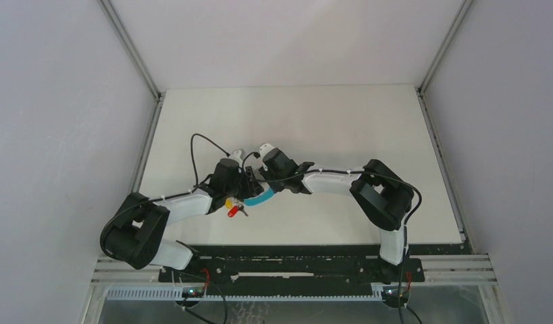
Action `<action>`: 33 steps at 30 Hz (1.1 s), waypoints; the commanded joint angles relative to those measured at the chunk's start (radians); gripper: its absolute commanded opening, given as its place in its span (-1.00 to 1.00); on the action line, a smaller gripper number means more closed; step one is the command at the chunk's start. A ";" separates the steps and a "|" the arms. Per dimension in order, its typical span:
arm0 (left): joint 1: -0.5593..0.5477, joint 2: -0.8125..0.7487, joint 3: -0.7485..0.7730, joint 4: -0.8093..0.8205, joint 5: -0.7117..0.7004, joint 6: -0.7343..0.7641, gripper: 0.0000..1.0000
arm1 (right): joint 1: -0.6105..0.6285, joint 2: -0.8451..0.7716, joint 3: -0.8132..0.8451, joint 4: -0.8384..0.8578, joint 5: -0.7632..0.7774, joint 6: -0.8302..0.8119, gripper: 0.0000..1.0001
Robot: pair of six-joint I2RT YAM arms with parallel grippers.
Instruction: Put the keys on the keyring
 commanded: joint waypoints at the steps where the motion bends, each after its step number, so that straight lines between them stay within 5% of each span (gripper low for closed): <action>1: 0.007 -0.016 -0.022 0.019 -0.010 -0.013 -0.14 | 0.012 0.027 0.050 -0.024 0.034 -0.021 -0.43; 6: 0.007 -0.014 -0.020 0.019 -0.003 -0.009 -0.14 | 0.017 0.055 0.082 -0.049 0.059 -0.028 -0.45; 15: 0.006 -0.030 -0.037 0.058 0.051 0.000 -0.14 | -0.019 -0.048 -0.015 -0.017 -0.011 -0.105 -1.00; 26: 0.006 -0.171 -0.124 0.300 0.203 0.006 -0.09 | -0.196 -0.375 -0.367 0.319 -0.610 -0.238 -1.00; 33: -0.001 -0.162 -0.143 0.466 0.354 -0.028 0.04 | -0.257 -0.416 -0.422 0.454 -0.770 -0.258 -1.00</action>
